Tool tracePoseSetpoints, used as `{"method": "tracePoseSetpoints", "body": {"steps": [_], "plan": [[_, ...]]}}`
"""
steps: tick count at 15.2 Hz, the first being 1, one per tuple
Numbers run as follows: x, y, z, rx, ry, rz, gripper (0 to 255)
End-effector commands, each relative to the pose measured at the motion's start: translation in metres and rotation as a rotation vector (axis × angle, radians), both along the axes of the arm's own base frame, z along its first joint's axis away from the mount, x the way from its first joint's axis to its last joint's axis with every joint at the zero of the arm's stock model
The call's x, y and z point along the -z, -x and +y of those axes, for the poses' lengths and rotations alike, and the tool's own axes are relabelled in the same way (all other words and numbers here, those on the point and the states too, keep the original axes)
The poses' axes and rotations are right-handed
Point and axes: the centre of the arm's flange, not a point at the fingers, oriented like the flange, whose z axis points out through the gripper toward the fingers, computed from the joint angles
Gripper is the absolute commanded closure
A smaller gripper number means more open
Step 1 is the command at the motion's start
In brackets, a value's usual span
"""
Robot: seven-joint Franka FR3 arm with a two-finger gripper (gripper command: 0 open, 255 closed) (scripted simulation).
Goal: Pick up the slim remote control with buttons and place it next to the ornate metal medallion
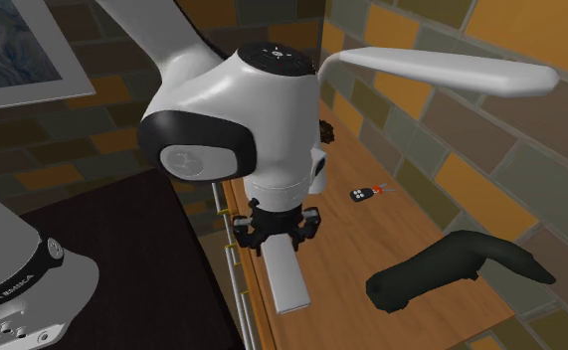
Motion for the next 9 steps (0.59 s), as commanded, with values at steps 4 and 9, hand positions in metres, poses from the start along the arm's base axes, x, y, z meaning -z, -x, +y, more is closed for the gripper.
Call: {"method": "tracePoseSetpoints", "body": {"steps": [4, 9], "plan": [[-0.005, -0.022, 0.048, 0.0, 0.001, 0.0, 255], [-0.005, -0.049, 0.109, 0.0, 0.001, 0.0, 255]]}}
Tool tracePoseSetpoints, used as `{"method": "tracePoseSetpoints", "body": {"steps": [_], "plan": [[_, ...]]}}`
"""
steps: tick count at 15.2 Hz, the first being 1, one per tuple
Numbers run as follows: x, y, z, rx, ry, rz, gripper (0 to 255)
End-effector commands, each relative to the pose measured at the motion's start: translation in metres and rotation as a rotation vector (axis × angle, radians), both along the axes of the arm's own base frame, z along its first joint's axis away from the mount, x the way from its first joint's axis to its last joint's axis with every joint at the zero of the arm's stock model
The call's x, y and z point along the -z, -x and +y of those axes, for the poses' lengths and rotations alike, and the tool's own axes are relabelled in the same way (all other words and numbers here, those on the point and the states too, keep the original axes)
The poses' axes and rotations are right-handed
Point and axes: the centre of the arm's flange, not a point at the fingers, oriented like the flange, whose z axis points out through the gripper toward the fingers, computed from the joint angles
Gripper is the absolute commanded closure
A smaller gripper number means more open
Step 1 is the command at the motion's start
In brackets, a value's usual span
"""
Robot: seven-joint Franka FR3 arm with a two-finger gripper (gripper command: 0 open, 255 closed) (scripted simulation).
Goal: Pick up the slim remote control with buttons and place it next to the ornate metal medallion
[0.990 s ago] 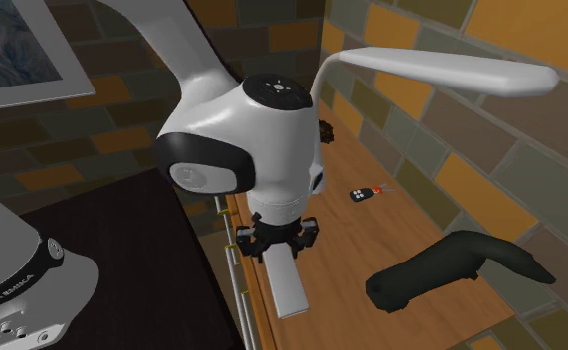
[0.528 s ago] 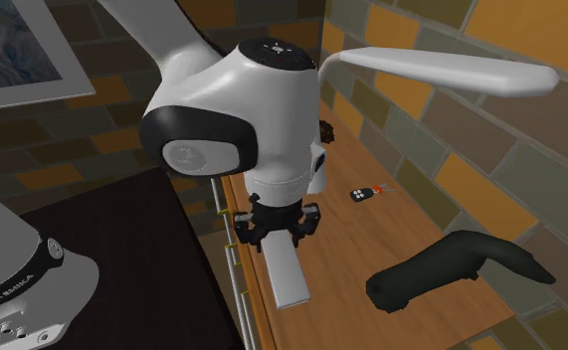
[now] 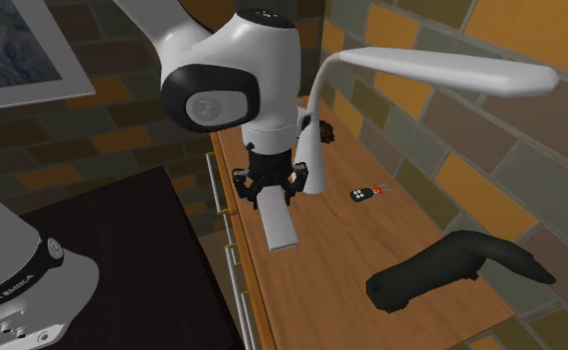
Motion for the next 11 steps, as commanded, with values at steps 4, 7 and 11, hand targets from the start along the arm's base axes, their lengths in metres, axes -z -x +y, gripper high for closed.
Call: {"method": "tracePoseSetpoints", "body": {"steps": [4, 7, 11], "plan": [[0.0, -0.028, 0.062, 0.002, -0.001, 0.0, 255], [0.0, -0.044, 0.098, 0.002, -0.001, 0.0, 255], [0.0, -0.066, 0.146, 0.002, -0.001, 0.0, 255]]}}
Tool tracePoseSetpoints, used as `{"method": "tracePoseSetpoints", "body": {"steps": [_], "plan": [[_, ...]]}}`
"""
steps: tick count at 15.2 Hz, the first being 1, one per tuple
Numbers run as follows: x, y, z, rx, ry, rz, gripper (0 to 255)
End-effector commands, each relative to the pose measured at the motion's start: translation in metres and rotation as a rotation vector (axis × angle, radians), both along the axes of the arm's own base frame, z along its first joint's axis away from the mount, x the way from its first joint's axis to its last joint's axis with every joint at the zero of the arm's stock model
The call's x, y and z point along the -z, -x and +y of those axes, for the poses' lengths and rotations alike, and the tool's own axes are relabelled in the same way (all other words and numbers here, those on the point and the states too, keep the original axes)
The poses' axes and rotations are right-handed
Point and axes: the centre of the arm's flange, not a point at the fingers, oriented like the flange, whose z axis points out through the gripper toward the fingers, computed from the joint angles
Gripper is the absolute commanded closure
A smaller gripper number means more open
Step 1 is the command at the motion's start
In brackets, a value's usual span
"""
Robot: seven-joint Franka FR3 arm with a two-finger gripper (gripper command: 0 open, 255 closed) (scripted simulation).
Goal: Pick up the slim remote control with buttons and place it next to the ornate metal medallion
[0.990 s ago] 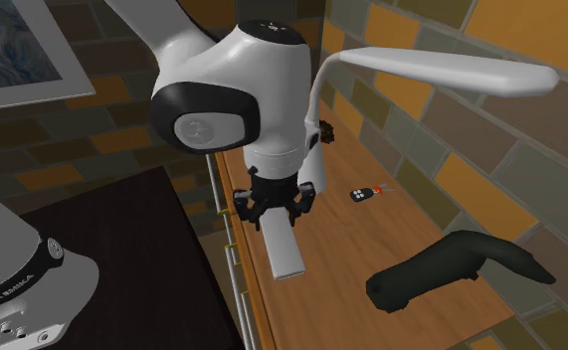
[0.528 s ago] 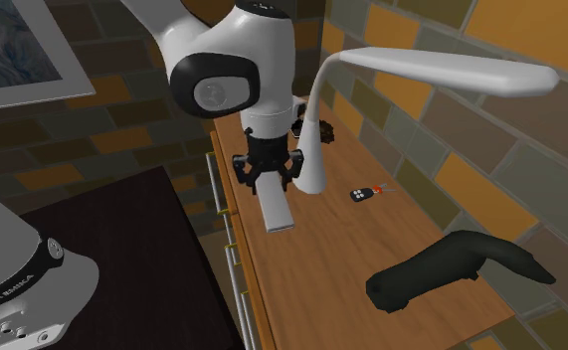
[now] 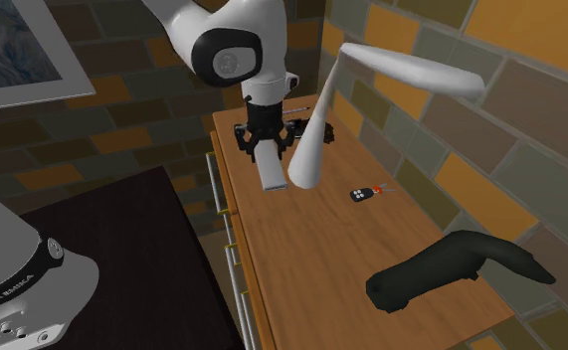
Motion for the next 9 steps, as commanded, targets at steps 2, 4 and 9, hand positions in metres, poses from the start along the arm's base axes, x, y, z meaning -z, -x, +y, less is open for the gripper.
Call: {"method": "tracePoseSetpoints", "body": {"steps": [2, 4, 9], "plan": [[-0.001, -0.015, 0.037, 0.001, 0.0, 0.0, 255], [-0.001, -0.026, 0.062, 0.001, 0.0, 0.0, 255], [-0.002, -0.052, 0.122, 0.001, 0.0, 0.0, 255]]}}
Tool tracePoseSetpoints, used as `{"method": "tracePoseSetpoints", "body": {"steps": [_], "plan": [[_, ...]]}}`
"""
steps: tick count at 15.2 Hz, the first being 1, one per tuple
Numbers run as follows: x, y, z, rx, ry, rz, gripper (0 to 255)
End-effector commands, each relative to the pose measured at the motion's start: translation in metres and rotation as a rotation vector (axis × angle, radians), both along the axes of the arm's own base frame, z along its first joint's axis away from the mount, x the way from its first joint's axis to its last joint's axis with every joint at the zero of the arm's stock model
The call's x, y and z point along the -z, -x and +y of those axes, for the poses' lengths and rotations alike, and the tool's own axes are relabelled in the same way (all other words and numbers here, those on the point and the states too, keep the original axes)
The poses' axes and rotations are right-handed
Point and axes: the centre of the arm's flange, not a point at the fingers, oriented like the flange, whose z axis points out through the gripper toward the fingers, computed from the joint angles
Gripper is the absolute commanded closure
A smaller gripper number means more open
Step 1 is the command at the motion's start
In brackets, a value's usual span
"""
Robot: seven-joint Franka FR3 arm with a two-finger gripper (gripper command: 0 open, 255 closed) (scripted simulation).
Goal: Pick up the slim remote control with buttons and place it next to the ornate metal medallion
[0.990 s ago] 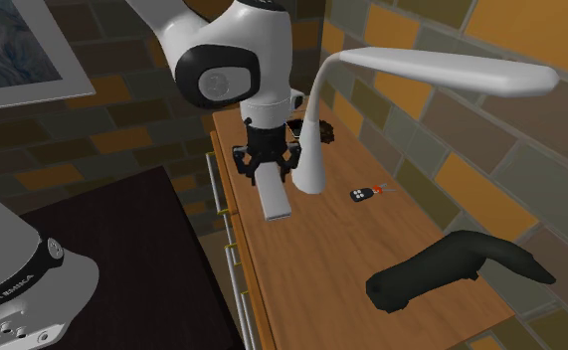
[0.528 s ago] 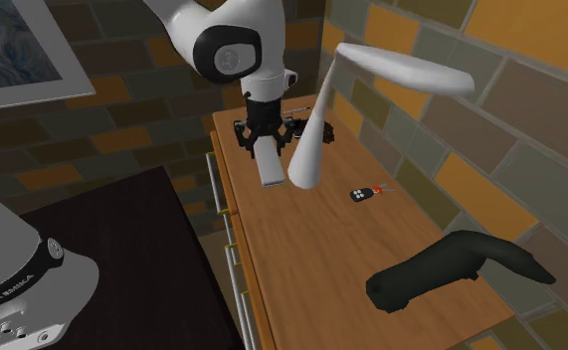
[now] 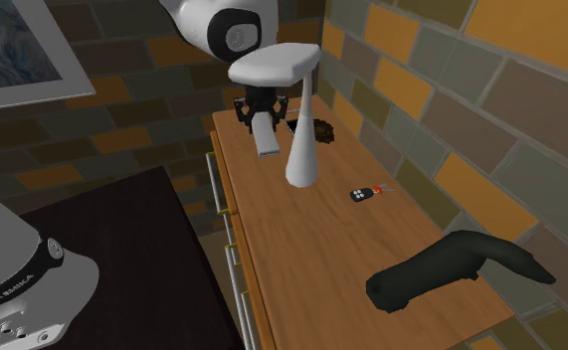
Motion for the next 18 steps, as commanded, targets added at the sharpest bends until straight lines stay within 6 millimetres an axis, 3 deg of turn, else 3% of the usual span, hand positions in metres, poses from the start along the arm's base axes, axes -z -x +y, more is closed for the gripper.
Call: {"method": "tracePoseSetpoints", "body": {"steps": [1, 3, 18], "plan": [[-0.001, -0.01, 0.023, 0.001, -0.001, -0.001, 255], [-0.001, -0.018, 0.041, 0.001, -0.001, -0.001, 255], [0.078, -0.018, 0.041, 0.001, -0.001, -0.001, 255]]}}
